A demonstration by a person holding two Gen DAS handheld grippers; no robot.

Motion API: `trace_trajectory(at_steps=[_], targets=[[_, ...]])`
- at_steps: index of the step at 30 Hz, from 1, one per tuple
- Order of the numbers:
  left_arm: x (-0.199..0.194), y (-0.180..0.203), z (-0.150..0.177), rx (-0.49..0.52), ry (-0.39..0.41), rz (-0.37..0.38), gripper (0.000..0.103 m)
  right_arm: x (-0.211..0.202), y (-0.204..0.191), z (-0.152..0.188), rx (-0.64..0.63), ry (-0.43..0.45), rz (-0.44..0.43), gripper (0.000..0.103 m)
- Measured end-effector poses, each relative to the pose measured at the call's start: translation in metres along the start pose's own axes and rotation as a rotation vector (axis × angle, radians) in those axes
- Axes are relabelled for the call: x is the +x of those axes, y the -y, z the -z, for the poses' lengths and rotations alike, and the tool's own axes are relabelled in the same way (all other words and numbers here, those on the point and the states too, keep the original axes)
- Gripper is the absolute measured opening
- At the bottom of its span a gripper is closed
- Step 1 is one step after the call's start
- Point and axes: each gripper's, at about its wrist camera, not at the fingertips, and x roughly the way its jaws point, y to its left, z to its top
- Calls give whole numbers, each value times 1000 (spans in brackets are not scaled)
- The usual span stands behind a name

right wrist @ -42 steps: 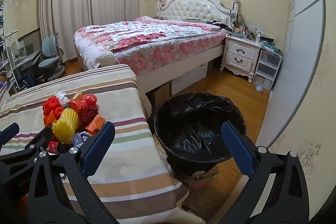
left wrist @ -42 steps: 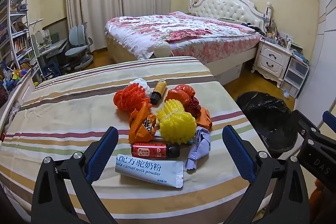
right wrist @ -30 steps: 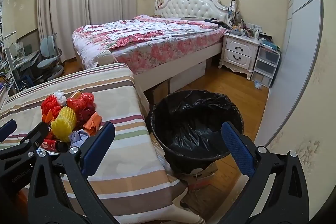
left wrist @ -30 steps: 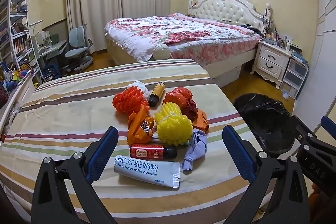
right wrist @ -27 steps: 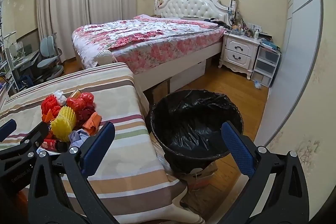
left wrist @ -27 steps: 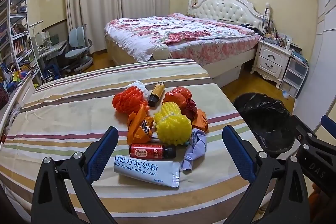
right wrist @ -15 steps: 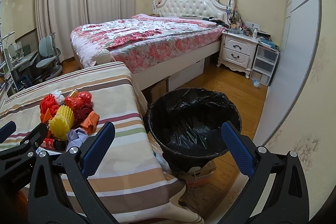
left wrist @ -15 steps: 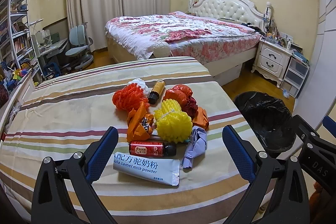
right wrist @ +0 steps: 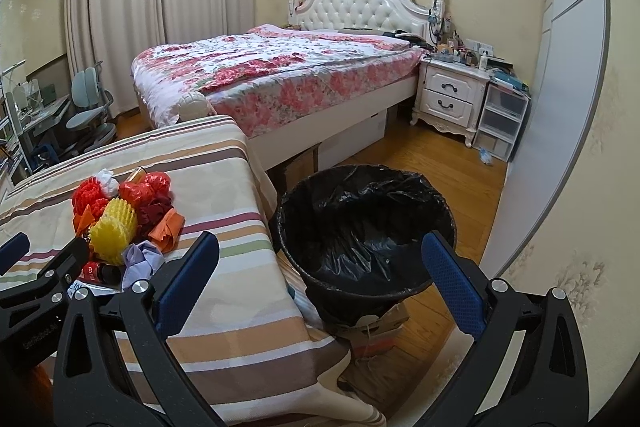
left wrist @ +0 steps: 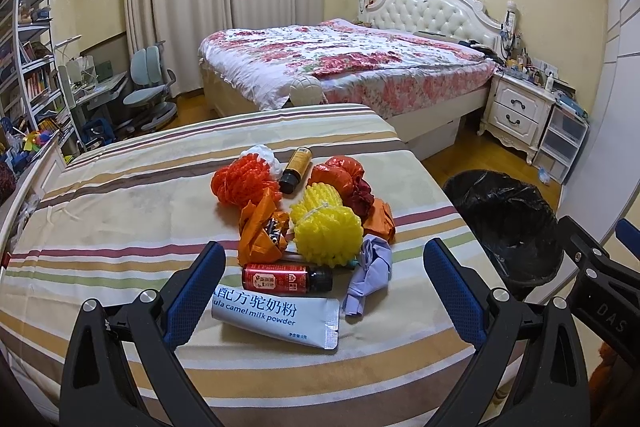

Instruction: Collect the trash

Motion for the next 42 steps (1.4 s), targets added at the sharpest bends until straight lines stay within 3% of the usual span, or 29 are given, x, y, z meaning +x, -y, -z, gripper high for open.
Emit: trace_trajectory(at_steps=[42], targets=[[1, 9, 8, 13, -19, 1, 97, 6, -3, 7, -10, -27, 6, 99]])
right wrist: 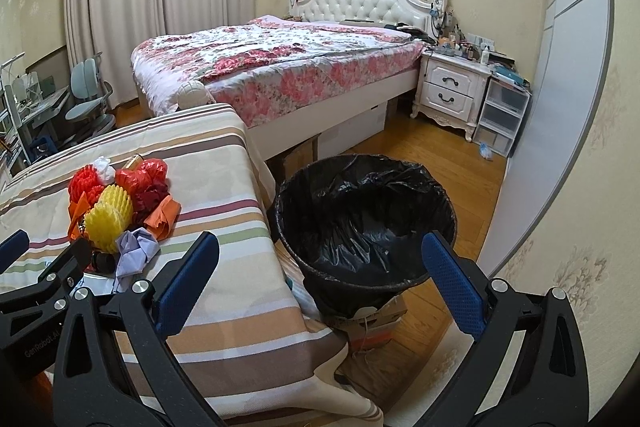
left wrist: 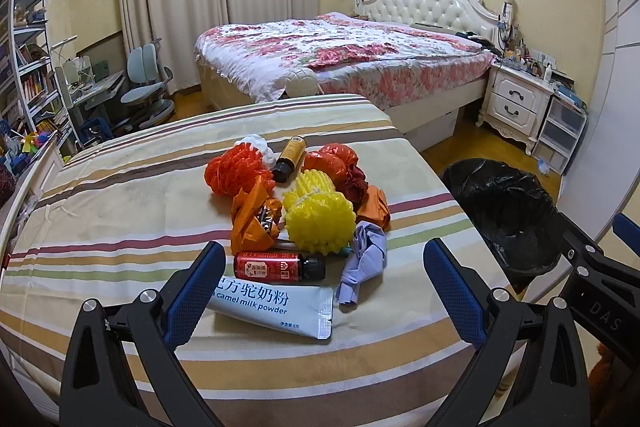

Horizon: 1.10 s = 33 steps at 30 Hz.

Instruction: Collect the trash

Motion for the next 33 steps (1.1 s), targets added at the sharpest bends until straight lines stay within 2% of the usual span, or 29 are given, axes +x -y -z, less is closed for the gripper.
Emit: trace_trajectory(at_steps=[18, 22, 33], targets=[[0, 1, -1, 0, -2, -1, 97, 3, -1, 5, -1, -11, -1, 99], [5, -1, 9, -3, -17, -10, 97, 5, -4, 6, -1, -22, -6, 99], [14, -38, 25, -37, -81, -67, 97, 19, -20, 16, -15, -95, -61, 99]])
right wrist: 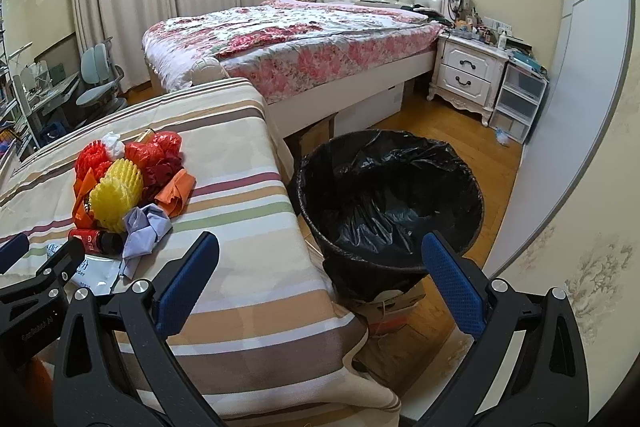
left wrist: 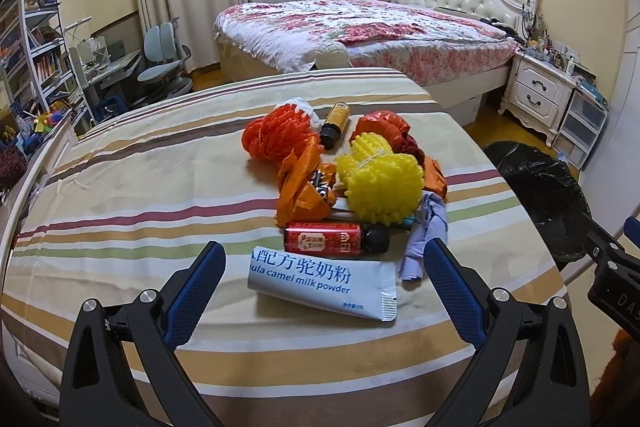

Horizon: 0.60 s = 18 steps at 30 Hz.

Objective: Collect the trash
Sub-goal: 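Move the left tool to the white milk powder sachet and close on it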

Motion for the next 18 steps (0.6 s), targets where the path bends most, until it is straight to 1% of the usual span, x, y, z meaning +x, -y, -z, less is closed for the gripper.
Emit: trace_trajectory(at_steps=[9, 13, 18], targets=[[9, -21, 5, -21, -55, -32, 97, 15, -5, 3, -8, -46, -19, 99], [11, -21, 5, -25, -75, -24, 97, 19, -5, 4, -5, -56, -18, 99], [10, -10, 5, 2, -84, -10, 97, 22, -1, 4, -1, -60, -14, 99]])
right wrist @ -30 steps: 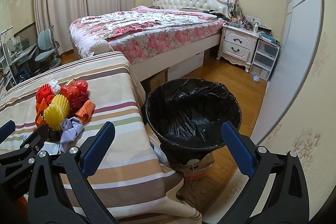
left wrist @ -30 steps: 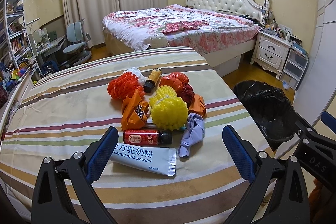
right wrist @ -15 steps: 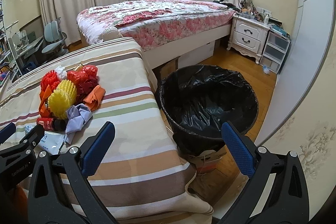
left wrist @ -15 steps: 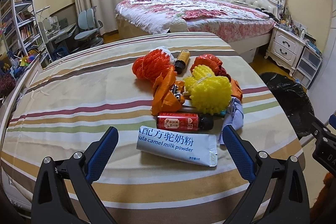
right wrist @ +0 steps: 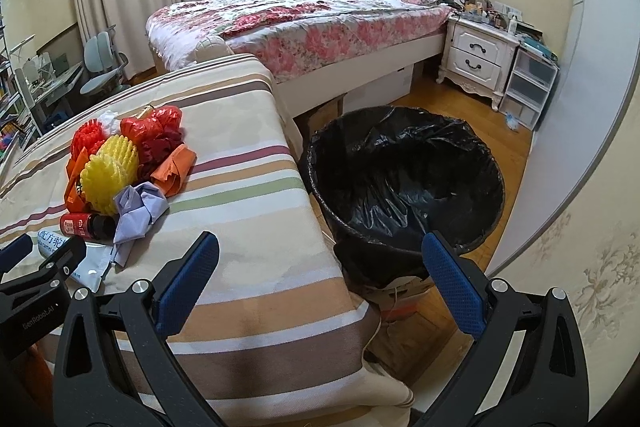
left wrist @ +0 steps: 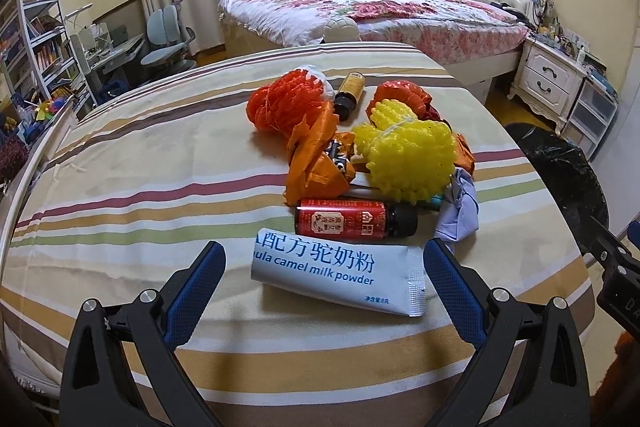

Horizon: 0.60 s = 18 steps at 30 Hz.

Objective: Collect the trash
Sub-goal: 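Move the left tool to the white milk powder sachet and close on it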

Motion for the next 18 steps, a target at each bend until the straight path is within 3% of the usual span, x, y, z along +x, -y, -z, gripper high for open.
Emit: trace_trajectory(at_steps=[8, 18], targets=[[10, 8, 6, 46, -37, -15, 97, -1, 3, 0, 1, 0, 2, 99], [10, -22, 14, 20, -66, -41, 97, -8, -5, 2, -25, 4, -10, 99]])
